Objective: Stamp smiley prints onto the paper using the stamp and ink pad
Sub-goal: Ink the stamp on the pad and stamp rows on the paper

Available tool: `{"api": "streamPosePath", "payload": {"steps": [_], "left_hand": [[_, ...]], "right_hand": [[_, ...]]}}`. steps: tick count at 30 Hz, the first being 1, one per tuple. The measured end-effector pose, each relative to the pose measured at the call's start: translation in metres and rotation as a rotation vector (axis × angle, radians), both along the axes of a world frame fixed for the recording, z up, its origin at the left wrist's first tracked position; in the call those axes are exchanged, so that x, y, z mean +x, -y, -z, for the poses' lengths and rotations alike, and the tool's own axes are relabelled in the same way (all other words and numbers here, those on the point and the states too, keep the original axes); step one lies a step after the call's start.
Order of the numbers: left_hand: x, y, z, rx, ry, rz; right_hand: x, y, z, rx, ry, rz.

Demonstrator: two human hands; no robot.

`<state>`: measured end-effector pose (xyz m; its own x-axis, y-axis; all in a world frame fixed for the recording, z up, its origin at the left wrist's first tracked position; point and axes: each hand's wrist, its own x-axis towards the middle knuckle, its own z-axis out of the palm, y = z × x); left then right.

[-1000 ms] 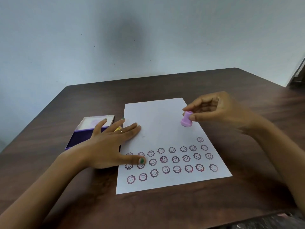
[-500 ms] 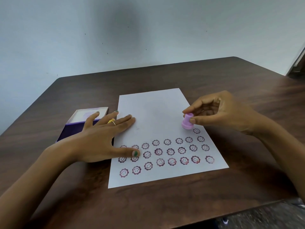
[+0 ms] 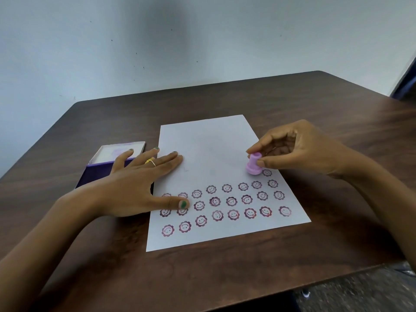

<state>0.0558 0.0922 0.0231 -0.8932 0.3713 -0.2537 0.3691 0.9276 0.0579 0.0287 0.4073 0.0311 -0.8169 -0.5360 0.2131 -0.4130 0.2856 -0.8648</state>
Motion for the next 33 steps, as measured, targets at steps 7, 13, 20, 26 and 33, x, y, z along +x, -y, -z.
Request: {"api": "streamPosePath", "payload": {"steps": [7,13,20,26,33], "left_hand": [[0.0004,-0.0017,-0.0012,-0.007,0.018,-0.011],[-0.0012,0.0003,0.0006,0.001,0.005,-0.006],[-0.0021,0.0019,0.002,0.017,0.006,0.005],[-0.0026,0.0011,0.003,0.001,0.006,0.003],[-0.0018,0.0025,0.0026,0.01,0.019,-0.004]], "right_hand": [[0.0011,0.0002,-0.0008,0.022,0.011,0.004],[0.0015,0.0007,-0.0012,0.043,0.015,0.006],[0.0022,0.0018,-0.0014,0.061,0.014,0.002],[0.0026,0.0009,-0.0011,0.093,0.015,-0.002],[0.0093,0.0063,-0.0034,0.23,-0.124,0.082]]}}
